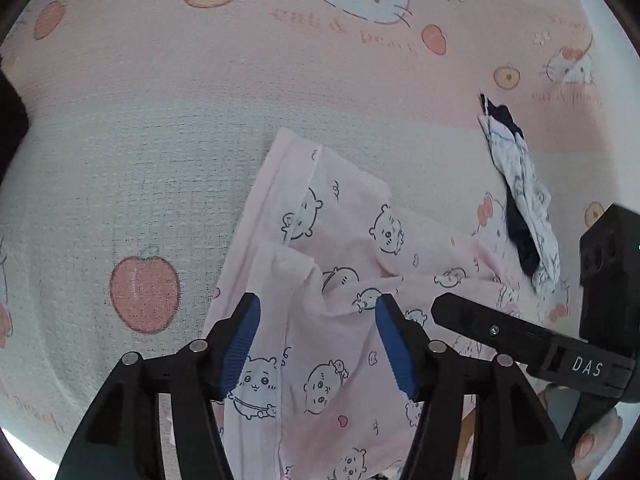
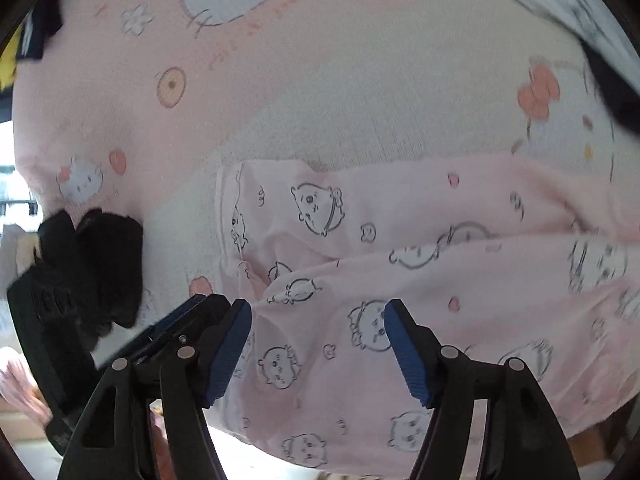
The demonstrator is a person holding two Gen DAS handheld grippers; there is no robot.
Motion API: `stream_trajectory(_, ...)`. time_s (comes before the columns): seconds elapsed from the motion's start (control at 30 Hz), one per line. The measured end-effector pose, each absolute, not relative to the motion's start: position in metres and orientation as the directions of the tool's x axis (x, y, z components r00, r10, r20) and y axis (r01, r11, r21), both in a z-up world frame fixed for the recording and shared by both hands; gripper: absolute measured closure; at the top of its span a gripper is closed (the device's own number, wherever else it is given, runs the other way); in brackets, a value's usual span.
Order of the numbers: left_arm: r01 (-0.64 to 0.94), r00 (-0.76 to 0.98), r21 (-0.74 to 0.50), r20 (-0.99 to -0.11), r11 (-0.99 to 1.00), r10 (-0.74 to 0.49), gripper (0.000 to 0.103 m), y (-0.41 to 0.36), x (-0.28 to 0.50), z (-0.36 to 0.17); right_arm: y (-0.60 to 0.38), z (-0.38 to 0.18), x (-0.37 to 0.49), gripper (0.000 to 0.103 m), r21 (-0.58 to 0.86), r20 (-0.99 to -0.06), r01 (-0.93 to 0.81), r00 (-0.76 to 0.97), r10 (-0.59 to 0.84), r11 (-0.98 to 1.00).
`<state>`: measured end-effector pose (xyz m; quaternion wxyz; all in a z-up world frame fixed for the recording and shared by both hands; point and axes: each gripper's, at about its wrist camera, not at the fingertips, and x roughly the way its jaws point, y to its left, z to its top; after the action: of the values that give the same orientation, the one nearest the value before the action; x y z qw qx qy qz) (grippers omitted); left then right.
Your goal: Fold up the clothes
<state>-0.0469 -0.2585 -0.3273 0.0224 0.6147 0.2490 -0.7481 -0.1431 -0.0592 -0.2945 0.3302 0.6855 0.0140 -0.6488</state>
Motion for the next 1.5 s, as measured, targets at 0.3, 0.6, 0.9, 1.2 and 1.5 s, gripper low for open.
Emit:
stream_trajectory(0.3, -0.12, -0.241, 0.106, -0.968, -0.987, -0.074, 0.045, -0.211, -0.074, -0.313, -0.047, -0.317, -0.068, 0.03, -0.241, -0.944, 0.95, -0.277, -0.178, -0.198)
stream_trajectory(0.6, -0.553, -0.343, 0.31, -0.931, -0.773, -0.128, 0.045, -0.21, -0.031, -0.332, -0.047, -0.331, -0.074, 0.03, -0.143, -0.937, 0.971, -0.195, -0.29, -0.192)
stream_trajectory(0.9, -0.646, -0.165, 0.024, -0.98, -0.763, 0.109, 0.045, -0.206, -0.025, -0.342, -0.073, -0.339, -0.087, 0.03, 0.129, -0.898, 0.973, 0.033, -0.44, -0.19)
stream_trajectory(1.2, -0.535, -0.166, -0.068, -0.969, -0.842, 0.184, 0.045, -0.22, -0.039, -0.353, -0.109, -0.354, -0.087, 0.03, 0.114, -0.895, 0.986, 0.048, -0.443, -0.122)
stream_trajectory(1.5, -0.341, -0.136, -0.254, -0.939, -0.905, 0.315, 0.045, -0.264, -0.049, -0.359, -0.154, -0.354, -0.078, 0.03, 0.16, -0.893, 0.982, 0.102, -0.437, -0.097)
